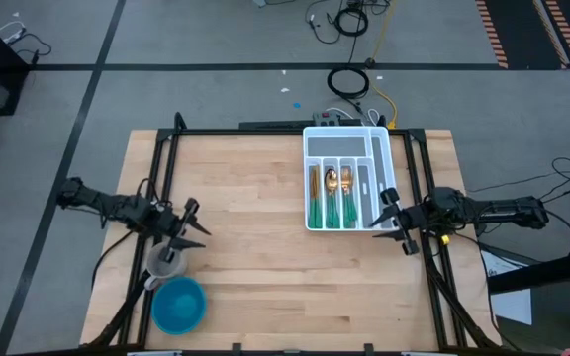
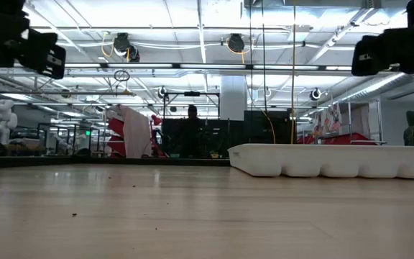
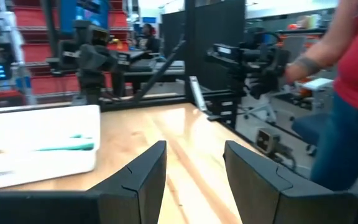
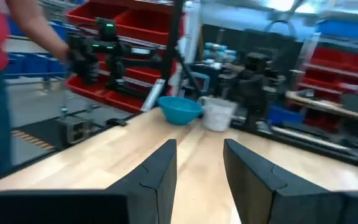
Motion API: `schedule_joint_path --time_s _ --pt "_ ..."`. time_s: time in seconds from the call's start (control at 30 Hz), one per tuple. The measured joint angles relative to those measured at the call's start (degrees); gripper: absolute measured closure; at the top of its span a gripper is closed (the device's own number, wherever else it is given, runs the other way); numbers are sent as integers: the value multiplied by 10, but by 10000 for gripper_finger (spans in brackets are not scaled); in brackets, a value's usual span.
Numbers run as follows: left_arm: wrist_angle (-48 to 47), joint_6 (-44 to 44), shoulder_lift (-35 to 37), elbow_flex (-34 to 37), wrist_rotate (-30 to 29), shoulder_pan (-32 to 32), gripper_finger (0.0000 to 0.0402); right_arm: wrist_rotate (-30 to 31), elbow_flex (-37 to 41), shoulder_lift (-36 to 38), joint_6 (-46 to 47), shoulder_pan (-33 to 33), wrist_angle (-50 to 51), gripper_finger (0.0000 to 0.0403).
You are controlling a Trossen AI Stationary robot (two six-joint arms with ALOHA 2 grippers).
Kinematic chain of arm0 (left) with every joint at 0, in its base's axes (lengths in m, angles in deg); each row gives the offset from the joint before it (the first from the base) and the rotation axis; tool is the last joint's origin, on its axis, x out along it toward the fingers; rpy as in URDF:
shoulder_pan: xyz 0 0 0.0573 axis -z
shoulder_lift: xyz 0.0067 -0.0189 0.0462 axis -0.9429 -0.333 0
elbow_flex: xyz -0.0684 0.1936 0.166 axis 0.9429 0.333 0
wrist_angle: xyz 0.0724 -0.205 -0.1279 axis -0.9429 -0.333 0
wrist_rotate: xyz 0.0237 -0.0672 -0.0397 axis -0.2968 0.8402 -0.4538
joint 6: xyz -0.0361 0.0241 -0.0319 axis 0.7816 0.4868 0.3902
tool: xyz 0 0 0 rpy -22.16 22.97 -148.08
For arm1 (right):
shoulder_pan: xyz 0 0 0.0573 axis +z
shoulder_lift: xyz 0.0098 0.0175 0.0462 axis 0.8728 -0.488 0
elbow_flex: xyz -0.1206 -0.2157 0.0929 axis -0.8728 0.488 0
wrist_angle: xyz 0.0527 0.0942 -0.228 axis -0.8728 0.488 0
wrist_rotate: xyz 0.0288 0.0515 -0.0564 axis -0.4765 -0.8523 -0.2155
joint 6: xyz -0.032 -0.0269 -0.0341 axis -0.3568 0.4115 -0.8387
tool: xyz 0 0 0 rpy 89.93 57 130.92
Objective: Sort silverware
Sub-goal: Return to Home Position
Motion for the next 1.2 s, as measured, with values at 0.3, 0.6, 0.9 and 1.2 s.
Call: schedule_joint_path --time_s 0.3,0.6,0.9,1.2 --pt "11 1 0 0 33 -71 233 42 0 0 -12 0 -8 280" --pt "10 5 0 0 -11 -82 233 -103 0 0 69 0 26 280" --pt "11 5 0 0 -12 -81 233 -64 0 0 72 0 31 280" --pt "11 5 0 0 -12 -81 233 -64 0 0 72 0 31 280"
